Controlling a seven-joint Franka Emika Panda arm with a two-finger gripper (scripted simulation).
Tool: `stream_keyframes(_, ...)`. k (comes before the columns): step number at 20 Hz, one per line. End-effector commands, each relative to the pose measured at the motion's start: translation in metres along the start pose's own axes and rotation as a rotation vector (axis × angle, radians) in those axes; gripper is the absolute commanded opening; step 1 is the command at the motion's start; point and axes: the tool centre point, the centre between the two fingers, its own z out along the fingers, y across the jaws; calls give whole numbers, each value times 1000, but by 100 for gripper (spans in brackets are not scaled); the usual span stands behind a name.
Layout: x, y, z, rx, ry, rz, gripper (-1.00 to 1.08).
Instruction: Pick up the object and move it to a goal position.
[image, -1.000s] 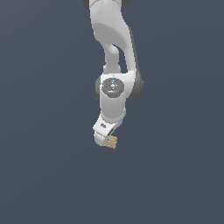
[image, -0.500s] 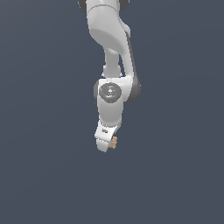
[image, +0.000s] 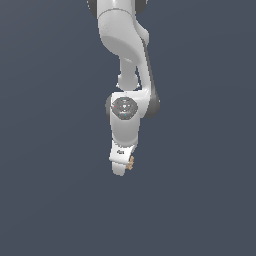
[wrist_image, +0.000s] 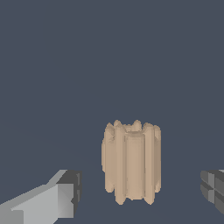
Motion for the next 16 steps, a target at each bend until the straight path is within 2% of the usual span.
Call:
stream_keyframes(1, 0, 0, 0, -1, 1, -7, 100)
stream_keyframes(6, 0, 0, 7, 0, 0, -3, 100)
stream_keyframes(16, 0, -1, 49, 0, 0, -8, 100)
